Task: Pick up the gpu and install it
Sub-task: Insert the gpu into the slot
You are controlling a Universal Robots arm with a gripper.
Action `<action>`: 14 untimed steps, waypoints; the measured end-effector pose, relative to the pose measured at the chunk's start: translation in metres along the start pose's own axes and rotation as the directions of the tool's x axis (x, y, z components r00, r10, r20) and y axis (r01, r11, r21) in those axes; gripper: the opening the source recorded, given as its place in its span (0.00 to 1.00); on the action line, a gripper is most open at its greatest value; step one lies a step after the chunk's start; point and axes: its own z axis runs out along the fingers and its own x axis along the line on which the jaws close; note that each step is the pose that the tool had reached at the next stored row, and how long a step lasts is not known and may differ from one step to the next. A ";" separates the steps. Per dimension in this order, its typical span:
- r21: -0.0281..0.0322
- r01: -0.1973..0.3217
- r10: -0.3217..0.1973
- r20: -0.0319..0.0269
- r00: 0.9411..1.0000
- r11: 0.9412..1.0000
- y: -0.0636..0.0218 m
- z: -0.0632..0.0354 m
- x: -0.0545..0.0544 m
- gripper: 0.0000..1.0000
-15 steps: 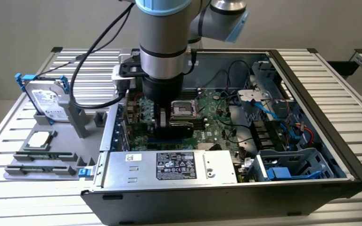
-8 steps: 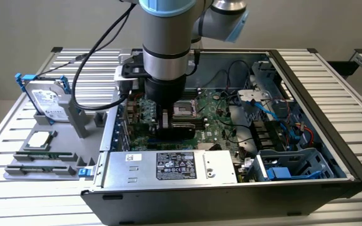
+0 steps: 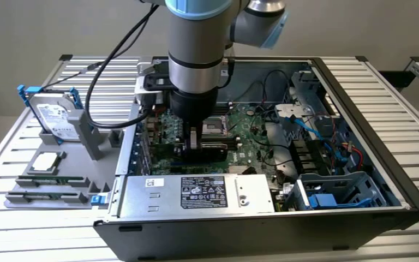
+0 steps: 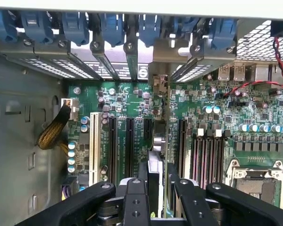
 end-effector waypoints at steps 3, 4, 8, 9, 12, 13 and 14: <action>-0.007 0.000 0.000 0.000 1.000 1.000 -0.0025 -0.0004 0.000 0.27; -0.009 0.000 0.000 0.000 1.000 1.000 -0.0032 -0.0005 0.000 0.27; -0.018 0.000 0.000 0.000 1.000 1.000 -0.0055 -0.0006 0.001 0.27; -0.020 0.000 0.000 0.000 1.000 1.000 -0.0060 -0.0006 0.001 0.27; -0.026 -0.001 0.001 0.001 1.000 1.000 -0.0074 -0.0007 0.001 0.27; -0.028 -0.001 0.001 0.001 1.000 1.000 -0.0079 -0.0010 0.001 0.27; -0.029 -0.001 0.001 0.001 1.000 1.000 -0.0082 -0.0015 0.001 0.27</action>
